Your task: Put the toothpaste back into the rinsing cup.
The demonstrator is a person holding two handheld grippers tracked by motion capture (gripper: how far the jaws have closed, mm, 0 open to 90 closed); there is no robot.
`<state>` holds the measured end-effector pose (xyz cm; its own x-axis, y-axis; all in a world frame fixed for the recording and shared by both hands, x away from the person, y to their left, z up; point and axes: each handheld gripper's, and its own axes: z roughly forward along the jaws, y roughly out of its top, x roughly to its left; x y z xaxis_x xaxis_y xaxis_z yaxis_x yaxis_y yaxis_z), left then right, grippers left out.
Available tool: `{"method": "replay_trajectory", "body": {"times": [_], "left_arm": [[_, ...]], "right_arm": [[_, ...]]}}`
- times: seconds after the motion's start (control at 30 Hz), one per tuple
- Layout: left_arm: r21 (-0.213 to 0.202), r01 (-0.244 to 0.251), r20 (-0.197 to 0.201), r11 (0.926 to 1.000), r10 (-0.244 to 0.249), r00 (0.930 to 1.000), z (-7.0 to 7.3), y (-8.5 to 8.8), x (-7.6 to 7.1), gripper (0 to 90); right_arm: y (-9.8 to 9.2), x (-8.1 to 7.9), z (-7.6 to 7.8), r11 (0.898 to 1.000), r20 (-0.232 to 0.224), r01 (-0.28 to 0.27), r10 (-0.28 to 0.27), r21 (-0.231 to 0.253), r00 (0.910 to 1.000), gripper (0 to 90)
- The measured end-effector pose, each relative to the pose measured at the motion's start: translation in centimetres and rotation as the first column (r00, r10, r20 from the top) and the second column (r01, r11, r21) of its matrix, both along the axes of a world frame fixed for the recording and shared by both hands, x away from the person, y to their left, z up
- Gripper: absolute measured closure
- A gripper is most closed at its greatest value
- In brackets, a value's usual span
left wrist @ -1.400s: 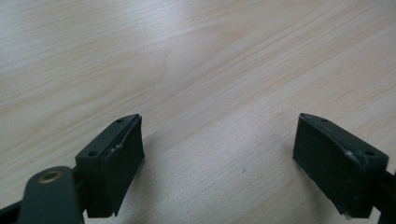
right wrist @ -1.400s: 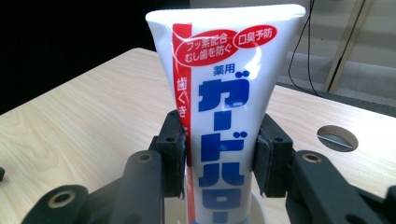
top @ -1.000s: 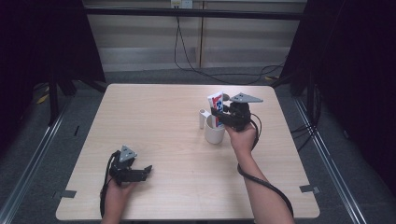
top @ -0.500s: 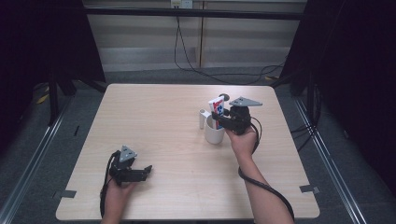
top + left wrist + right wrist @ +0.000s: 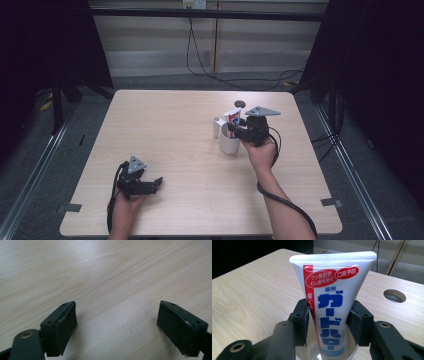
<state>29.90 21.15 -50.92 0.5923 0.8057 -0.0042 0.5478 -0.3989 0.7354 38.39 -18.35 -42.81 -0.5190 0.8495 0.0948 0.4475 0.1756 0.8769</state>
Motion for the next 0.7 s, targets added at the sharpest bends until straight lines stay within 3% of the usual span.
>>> {"method": "replay_trajectory", "body": {"times": [0.17, 0.23, 0.27, 0.5, 0.57, 0.63, 0.7], "left_arm": [[-0.002, -0.001, -0.001, 1.0, 0.001, 1.0, 0.0, 0.0, 0.0, 16.0], [0.02, 0.014, -0.003, 0.9997, -0.014, 0.9999, 0.1, 0.1, 0.0, 16.0], [0.001, 0.003, -0.003, 1.0, -0.003, 1.0, 0.0, 0.0, 0.0, 15.9], [-0.001, -0.001, 0.0, 1.0, 0.001, 1.0, 0.0, 0.0, 0.0, 15.9], [-0.003, -0.002, -0.001, 1.0, 0.002, 1.0, 0.0, 0.0, 0.0, 15.9], [0.002, 0.001, -0.001, 1.0, -0.001, 1.0, 0.0, 0.0, 0.0, 15.9], [-0.003, -0.003, 0.001, 1.0, 0.003, 1.0, 0.0, 0.0, 0.0, 15.9]], "right_arm": [[-0.2, -0.1, 0.0, 1.0, -0.004, -0.003, 0.003, -0.005, 1.0, 54.0], [-0.2, 0.0, -0.1, 1.0, -0.007, -0.001, 0.001, -0.013, 1.0, 53.7], [-0.2, 0.0, -0.1, 1.0, -0.01, -0.002, 0.002, -0.009, 0.9999, 53.6], [-0.1, 0.0, -0.4, 1.0, -0.019, -0.007, 0.006, -0.025, 0.9998, 49.8], [-0.1, -0.1, -0.3, 1.0, -0.003, -0.003, 0.003, -0.02, 1.0, 51.9], [-0.5, -0.3, 0.2, 1.0, 0.03, -0.005, 0.004, 0.029, 0.9995, 55.8], [-0.5, -0.2, 0.9, 1.0, 0.03, -0.005, 0.004, 0.017, 0.9995, 54.7]]}}
